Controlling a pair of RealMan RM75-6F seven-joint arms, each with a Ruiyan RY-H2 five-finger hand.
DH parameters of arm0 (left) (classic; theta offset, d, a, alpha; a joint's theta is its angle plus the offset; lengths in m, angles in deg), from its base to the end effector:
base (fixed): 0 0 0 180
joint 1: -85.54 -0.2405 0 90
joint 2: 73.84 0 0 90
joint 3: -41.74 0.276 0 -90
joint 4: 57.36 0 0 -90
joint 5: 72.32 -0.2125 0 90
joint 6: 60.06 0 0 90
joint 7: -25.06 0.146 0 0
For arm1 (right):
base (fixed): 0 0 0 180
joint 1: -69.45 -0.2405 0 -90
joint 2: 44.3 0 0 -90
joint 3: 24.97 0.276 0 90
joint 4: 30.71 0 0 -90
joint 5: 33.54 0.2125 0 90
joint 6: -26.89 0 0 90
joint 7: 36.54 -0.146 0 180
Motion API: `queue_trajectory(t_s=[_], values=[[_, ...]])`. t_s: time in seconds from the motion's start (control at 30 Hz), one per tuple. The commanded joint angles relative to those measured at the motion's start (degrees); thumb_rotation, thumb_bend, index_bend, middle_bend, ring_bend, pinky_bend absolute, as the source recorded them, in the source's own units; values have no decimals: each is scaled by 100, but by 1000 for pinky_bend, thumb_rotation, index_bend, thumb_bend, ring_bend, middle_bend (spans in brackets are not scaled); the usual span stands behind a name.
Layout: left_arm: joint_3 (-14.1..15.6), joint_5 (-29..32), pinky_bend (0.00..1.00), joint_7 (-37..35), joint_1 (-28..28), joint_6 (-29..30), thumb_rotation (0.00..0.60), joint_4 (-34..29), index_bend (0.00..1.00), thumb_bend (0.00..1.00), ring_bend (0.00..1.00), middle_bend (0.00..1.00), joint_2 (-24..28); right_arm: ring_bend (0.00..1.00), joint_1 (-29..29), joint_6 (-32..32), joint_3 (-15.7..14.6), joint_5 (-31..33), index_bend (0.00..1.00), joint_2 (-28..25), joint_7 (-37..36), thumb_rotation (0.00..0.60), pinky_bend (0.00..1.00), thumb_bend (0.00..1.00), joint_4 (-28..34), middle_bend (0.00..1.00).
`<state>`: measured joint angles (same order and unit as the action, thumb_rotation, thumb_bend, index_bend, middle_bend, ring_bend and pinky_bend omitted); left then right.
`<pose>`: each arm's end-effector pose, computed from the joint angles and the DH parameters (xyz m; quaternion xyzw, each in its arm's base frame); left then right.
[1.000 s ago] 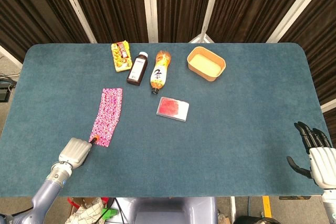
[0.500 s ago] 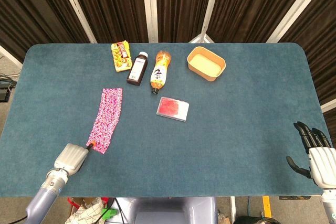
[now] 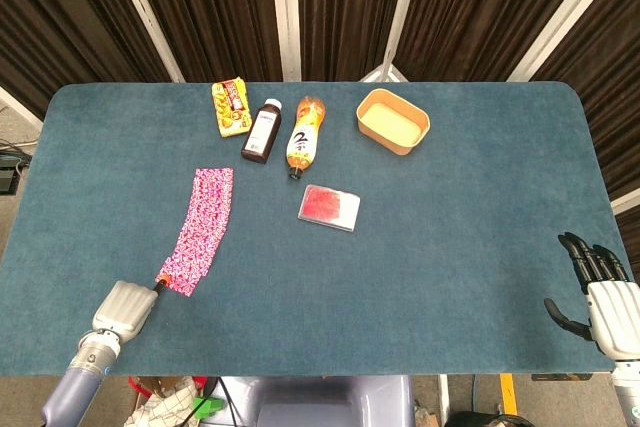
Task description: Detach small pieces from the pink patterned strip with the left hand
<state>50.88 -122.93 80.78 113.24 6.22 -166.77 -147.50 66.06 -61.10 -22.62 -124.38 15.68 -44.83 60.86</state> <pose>-0.2734 0.2078 0.0305 -0.8040 -0.3470 -0.0586 0.4793 -0.3279 -0.1744 0.1916 0.5955 -0.3828 0.4258 0.5635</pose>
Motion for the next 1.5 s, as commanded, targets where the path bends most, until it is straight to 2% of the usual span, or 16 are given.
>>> queue_trajectory(t_s=[0.03,0.4,0.67,1.07,1.2,1.27,1.37,1.5], values=[[85,8,676,50,-15,55,600,-72,138,854,727,883,38,183,0,-3,6,8,0,4,-12,600,137,313,-7,107],[531,-113,677,323,-286,570,600,-505,148,859,728,885,206,183,17,-43,-10,-36,0,-4,-50,600,137,313,-4,107],[673,-19,677,467,-381,724,600,-621,148,861,729,886,243,183,18,-64,4,-36,0,3,-77,600,137,313,-22,107],[760,-1529,678,-221,-599,1136,600,-1049,148,860,729,886,727,183,-26,13,-12,-62,0,31,31,600,137,313,7,107],[617,-1704,678,-477,-569,1070,600,-1071,142,860,729,886,837,183,-29,28,-8,-37,0,32,30,600,137,313,6,107],[473,-1683,685,-560,-490,953,600,-989,95,865,735,888,813,183,-21,26,-16,-37,0,35,28,600,137,313,-4,107],[103,-1416,693,-634,-225,597,600,-668,40,882,747,892,651,183,-22,12,-16,-53,0,38,3,600,137,313,-7,107],[-227,-1061,694,-734,103,72,600,-254,17,884,748,893,456,183,-18,19,-6,-15,0,38,-3,600,137,313,-18,107]])
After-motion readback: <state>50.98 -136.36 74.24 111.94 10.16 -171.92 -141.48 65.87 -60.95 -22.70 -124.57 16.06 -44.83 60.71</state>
